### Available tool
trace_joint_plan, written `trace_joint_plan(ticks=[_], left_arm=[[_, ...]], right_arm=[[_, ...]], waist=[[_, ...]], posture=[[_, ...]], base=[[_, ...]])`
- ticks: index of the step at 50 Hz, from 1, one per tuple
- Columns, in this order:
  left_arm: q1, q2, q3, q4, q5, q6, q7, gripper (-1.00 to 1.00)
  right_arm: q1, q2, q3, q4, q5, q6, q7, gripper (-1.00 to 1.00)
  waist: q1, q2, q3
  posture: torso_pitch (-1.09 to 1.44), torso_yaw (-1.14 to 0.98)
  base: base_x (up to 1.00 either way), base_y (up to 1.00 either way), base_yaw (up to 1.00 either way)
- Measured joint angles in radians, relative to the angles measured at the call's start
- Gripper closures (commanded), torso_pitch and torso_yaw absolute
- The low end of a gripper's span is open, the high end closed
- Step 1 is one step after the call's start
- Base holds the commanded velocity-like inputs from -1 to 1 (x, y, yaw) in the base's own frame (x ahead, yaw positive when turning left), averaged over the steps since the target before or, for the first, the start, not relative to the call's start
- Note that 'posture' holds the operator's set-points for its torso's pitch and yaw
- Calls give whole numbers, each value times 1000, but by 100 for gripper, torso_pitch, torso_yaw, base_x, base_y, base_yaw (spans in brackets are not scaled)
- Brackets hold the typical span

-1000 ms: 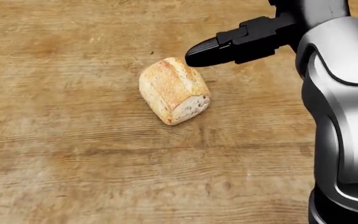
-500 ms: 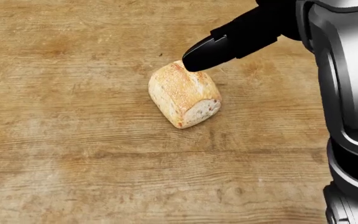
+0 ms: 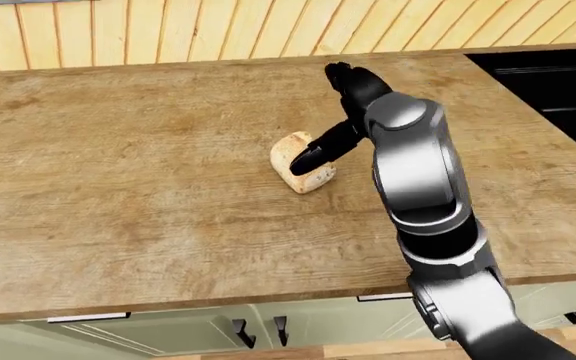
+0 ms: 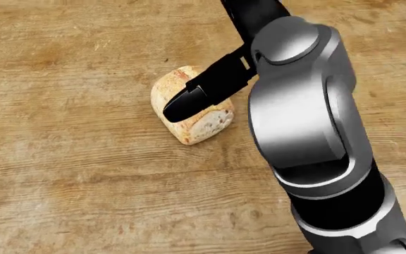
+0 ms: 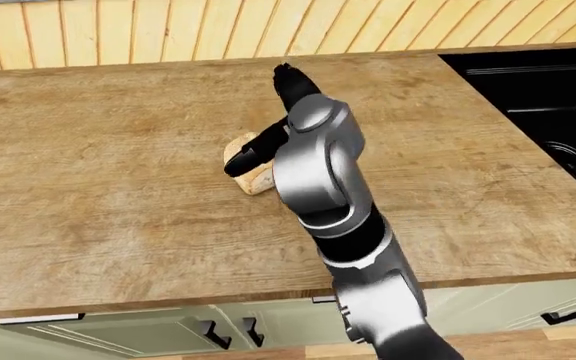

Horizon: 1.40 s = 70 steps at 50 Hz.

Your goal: Place the bread and cheese on the cutting board.

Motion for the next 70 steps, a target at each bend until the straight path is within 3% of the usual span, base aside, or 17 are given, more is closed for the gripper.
trace_joint_plan(ticks=[2,10,20,36,40,44,47,51,56,60,66,70], left_arm=[[3,9,5,-2,-36,0,23,100],[24,16,27,2,-177,0,135,100],[50,19,55,-2,-307,0,245,100],[60,40,73,7,-433,0,338,100],[68,50,73,16,-474,0,364,100],[76,64,79,29,-521,0,400,100],[88,72,79,38,-565,-7,434,100],[96,98,83,53,-647,-26,488,100],[135,148,77,86,-778,-77,587,100],[193,226,60,111,-933,-162,692,100],[393,428,16,134,-1189,-407,834,100],[582,567,14,117,-1313,-612,871,100]], right_arm=[[14,22,1,23,-36,-24,21,-89],[37,112,-42,67,-172,-105,102,-91],[63,174,-49,82,-314,-173,181,-39],[111,247,-66,131,-489,-281,252,-38],[131,250,-47,130,-551,-300,282,-33],[175,263,-19,125,-649,-327,330,-9],[178,284,-26,127,-728,-373,348,100],[109,289,-88,173,-777,-416,364,100],[34,288,-130,155,-826,-443,356,100],[-25,279,-141,151,-848,-440,380,100],[-143,253,-190,148,-880,-423,436,100],[-223,235,-249,124,-797,-369,419,100]], waist=[[-1,2,0],[-6,10,-1],[-12,16,-6],[-13,28,-12],[-14,29,-13],[-15,32,-11],[-15,35,-13],[-17,41,-7],[-22,45,-12],[-25,51,-10],[-29,61,-9],[-28,69,-7]], posture=[[0,0],[0,0],[0,0],[0,0],[0,0],[0,0],[0,0],[0,0],[0,0],[0,0],[0,0],[0,0]], base=[[0,0,0],[0,0,0],[0,0,0],[0,0,0],[0,0,0],[0,0,0],[0,0,0],[0,0,0],[0,0,0],[0,0,0],[0,0,0],[0,0,0]])
